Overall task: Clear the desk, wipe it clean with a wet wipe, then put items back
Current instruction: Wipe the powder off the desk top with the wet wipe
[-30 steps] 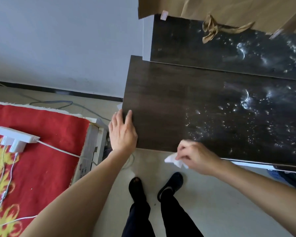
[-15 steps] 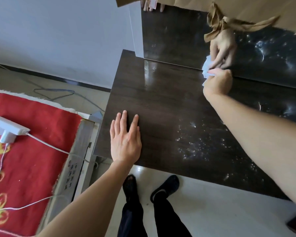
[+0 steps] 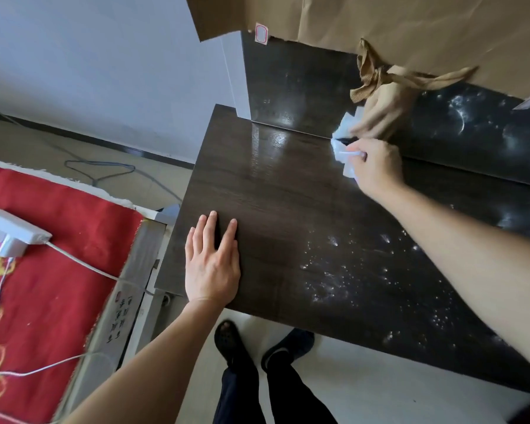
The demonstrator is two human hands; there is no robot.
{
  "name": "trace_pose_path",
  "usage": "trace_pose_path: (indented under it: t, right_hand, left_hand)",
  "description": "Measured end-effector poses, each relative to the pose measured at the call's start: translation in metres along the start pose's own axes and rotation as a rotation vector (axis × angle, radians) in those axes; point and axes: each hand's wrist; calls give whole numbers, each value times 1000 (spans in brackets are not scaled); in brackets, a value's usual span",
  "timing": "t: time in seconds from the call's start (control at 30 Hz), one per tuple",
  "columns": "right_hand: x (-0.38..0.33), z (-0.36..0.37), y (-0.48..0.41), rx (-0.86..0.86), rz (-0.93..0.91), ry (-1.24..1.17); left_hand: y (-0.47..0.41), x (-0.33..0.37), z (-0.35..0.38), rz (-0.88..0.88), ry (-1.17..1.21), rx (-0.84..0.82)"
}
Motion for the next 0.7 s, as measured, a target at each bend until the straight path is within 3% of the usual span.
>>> trace_pose_path:
  t: [0.1, 0.17, 0.23, 0.27, 0.3, 0.4, 0.47, 0.53, 0.6, 0.7]
  right_hand:
    - [-19, 25, 63, -135, -249, -113]
    - [-31, 23, 123, -344, -425, -161]
    - [-33, 7, 150, -587, -518, -183]
    - [-30, -2, 143, -630, -494, -199]
    - [-24, -8, 129, -567, -436, -201]
    - [7, -19, 69, -147, -136, -75]
    - [21, -14, 57, -49, 15, 7]
    - [17, -2, 83, -62, 1, -2]
    - [4, 4, 133, -119, -181, -53]
    - [-11, -5, 199, -440, -354, -144]
  left_hand:
    - [0, -1, 1, -1, 2, -4]
    - [0, -1, 0, -4, -7, -13]
    - [0, -1, -1, -5, -2, -18]
    - [0, -1, -1, -6, 2, -18]
    - [0, -1, -1, -6, 4, -17]
    - [0, -1, 0, -5, 14, -8]
    - [1, 0, 1, -3, 15, -1]
    - [1, -1, 3, -2, 21, -3]
    - [1, -2, 3, -7, 29, -5]
    - [1, -1, 2, -7, 35, -5]
Point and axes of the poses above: each hand's wrist, its own y-axis away from the middle knuckle, its own z-axis out of the palm, x = y × z, and after that the axes turned 10 degrees about -z, right-handed
